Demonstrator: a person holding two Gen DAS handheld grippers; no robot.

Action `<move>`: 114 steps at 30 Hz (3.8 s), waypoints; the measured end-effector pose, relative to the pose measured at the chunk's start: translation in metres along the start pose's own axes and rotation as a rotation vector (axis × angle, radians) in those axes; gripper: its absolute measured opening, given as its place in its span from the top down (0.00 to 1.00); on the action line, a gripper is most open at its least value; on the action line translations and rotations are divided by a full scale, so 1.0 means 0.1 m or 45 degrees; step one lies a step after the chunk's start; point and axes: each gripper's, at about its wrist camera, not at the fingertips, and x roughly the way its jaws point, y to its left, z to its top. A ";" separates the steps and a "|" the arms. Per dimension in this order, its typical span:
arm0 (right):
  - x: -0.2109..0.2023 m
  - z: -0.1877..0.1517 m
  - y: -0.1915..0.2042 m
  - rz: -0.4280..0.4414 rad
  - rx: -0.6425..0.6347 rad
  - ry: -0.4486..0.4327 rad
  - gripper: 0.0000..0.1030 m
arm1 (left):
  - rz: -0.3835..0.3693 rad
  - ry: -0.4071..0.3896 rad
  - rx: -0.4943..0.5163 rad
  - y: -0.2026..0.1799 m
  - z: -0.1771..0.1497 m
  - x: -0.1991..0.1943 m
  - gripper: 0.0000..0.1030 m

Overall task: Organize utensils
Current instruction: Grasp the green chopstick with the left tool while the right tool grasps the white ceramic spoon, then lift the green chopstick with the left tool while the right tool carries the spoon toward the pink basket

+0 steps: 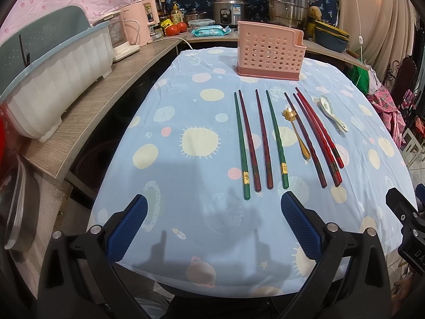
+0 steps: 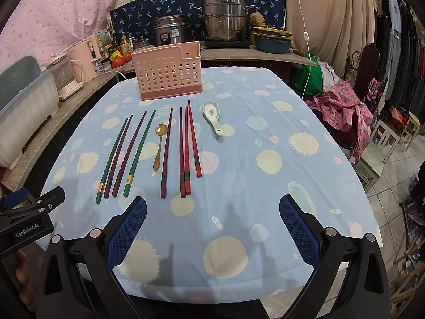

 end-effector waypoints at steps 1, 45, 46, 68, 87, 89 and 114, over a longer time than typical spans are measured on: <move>0.01 0.00 0.01 0.000 0.000 0.002 0.06 | -0.003 0.004 0.001 0.00 0.00 0.01 0.07; 0.96 0.30 -0.13 0.050 0.074 0.178 0.44 | -0.115 0.204 -0.028 0.05 0.18 1.07 0.74; 0.98 0.32 -0.13 0.046 0.068 0.177 0.48 | -0.120 0.208 -0.036 0.07 0.19 1.07 0.82; 1.87 1.05 -0.29 0.222 0.158 0.157 0.93 | -0.148 0.238 -0.056 0.10 0.27 1.15 0.91; 1.98 0.87 -0.23 0.267 0.170 0.193 0.88 | -0.146 0.221 -0.046 0.10 0.25 1.16 0.91; 1.97 0.85 -0.23 0.270 0.174 0.189 0.88 | -0.146 0.215 -0.045 0.10 0.25 1.15 0.91; 0.89 0.87 -0.45 0.200 0.190 0.011 0.93 | -0.281 0.032 -0.140 0.40 0.35 0.47 0.93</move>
